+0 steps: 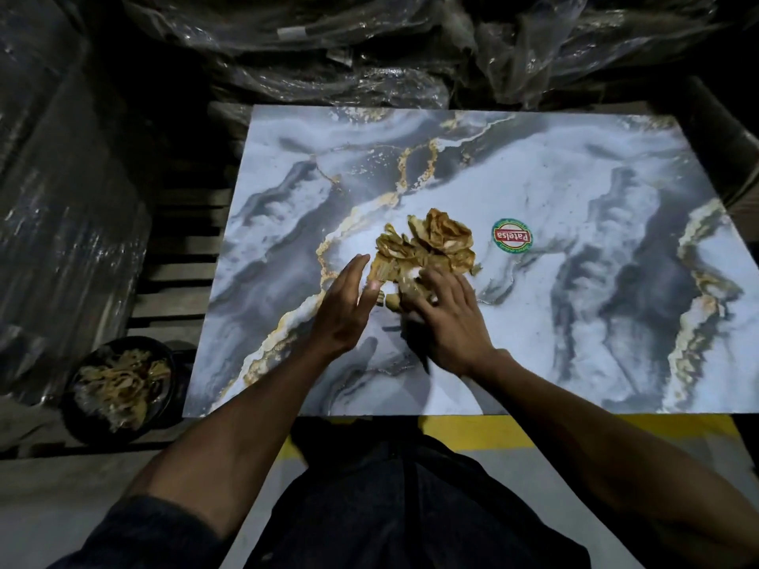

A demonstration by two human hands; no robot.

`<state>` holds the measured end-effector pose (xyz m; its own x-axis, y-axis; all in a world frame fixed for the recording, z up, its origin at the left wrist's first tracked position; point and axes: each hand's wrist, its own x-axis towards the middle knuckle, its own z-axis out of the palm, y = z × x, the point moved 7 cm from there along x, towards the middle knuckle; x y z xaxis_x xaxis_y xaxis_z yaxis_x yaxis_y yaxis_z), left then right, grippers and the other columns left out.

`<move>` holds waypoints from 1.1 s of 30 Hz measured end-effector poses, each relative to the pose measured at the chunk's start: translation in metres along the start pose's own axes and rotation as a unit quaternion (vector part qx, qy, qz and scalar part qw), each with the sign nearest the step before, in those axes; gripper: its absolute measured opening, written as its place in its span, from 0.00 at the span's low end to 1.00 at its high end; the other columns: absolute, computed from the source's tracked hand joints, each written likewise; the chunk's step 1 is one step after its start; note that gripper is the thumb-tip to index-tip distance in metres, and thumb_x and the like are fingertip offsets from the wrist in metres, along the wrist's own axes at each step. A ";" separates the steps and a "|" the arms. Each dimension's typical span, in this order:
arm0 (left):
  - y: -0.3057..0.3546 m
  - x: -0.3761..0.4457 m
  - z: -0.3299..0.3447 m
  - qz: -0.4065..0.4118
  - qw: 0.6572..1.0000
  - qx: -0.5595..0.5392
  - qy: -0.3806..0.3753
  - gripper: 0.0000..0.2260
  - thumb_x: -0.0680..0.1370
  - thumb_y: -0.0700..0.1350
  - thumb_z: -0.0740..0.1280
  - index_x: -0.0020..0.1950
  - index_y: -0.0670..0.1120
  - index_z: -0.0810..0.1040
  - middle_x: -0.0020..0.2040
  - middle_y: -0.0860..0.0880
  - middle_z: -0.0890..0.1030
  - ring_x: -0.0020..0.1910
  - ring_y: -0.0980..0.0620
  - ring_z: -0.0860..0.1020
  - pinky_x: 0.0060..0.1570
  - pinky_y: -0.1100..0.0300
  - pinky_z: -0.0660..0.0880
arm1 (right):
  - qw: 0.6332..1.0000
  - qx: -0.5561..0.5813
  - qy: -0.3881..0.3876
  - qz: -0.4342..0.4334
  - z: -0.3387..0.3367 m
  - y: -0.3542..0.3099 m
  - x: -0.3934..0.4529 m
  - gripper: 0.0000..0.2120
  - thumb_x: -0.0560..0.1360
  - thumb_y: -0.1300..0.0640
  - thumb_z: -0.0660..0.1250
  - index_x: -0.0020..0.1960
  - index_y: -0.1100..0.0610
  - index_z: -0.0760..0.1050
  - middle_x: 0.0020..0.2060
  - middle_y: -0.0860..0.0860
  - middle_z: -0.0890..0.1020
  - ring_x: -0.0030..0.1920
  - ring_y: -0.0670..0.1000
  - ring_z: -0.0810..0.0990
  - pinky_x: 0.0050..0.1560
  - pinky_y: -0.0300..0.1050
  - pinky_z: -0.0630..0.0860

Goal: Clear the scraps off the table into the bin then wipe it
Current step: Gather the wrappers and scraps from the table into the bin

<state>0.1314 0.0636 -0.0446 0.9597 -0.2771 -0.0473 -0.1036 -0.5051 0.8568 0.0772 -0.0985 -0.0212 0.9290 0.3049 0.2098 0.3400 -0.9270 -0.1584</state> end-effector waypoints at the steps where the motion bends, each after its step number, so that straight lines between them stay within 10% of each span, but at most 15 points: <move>1: 0.000 -0.001 0.001 0.013 1.000 0.010 -0.005 0.33 0.78 0.65 0.50 0.77 0.47 0.58 0.77 0.46 0.62 0.76 0.48 0.61 0.72 0.45 0.61 | 1.000 0.013 0.000 0.004 -0.003 0.002 0.007 0.25 0.71 0.45 0.70 0.66 0.51 0.72 0.69 0.62 0.68 0.73 0.63 0.62 0.73 0.56 0.55; 5: 0.003 -0.006 0.006 0.073 0.991 0.112 -0.018 0.41 0.75 0.70 0.55 0.79 0.45 0.52 0.79 0.43 0.56 0.78 0.47 0.54 0.75 0.46 0.57 | 0.993 0.113 0.039 -0.024 -0.029 0.005 0.024 0.16 0.75 0.45 0.66 0.53 0.58 0.76 0.64 0.61 0.71 0.65 0.61 0.69 0.63 0.53 0.66; 10: 0.009 -0.012 0.019 0.088 0.967 0.238 -0.030 0.50 0.68 0.71 0.63 0.79 0.47 0.44 0.80 0.45 0.44 0.79 0.47 0.45 0.73 0.53 0.48 | 0.964 0.204 0.084 0.145 -0.042 0.073 0.038 0.25 0.72 0.42 0.64 0.60 0.58 0.74 0.66 0.59 0.70 0.67 0.57 0.68 0.67 0.54 0.67; 18: 0.021 0.024 0.032 0.033 0.969 0.238 -0.064 0.57 0.63 0.75 0.67 0.77 0.56 0.33 0.79 0.50 0.34 0.78 0.49 0.38 0.75 0.49 0.41 | 0.987 0.093 -0.100 0.084 -0.011 0.106 0.099 0.44 0.68 0.27 0.61 0.78 0.46 0.56 0.79 0.57 0.52 0.78 0.61 0.51 0.73 0.61 0.55; 23: 0.023 0.053 0.032 0.031 0.971 0.226 -0.065 0.54 0.62 0.75 0.67 0.78 0.58 0.42 0.80 0.49 0.39 0.78 0.47 0.40 0.74 0.46 0.46 | 0.988 0.054 -0.142 0.000 0.010 0.098 0.097 0.41 0.70 0.28 0.54 0.76 0.49 0.63 0.78 0.57 0.59 0.76 0.61 0.58 0.73 0.55 0.58; 33: 0.009 0.077 0.021 0.038 0.965 0.250 -0.065 0.40 0.68 0.67 0.62 0.77 0.54 0.58 0.77 0.48 0.61 0.78 0.44 0.53 0.71 0.44 0.59 | 0.999 0.031 0.031 0.020 0.008 0.105 0.057 0.19 0.76 0.45 0.64 0.59 0.56 0.79 0.58 0.58 0.79 0.53 0.62 0.76 0.52 0.53 0.72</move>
<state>0.1986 0.0202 -0.0514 0.9065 -0.4135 -0.0855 -0.3176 -0.8011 0.5073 0.1673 -0.1766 -0.0337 0.9319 0.2524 0.2606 0.3131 -0.9224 -0.2262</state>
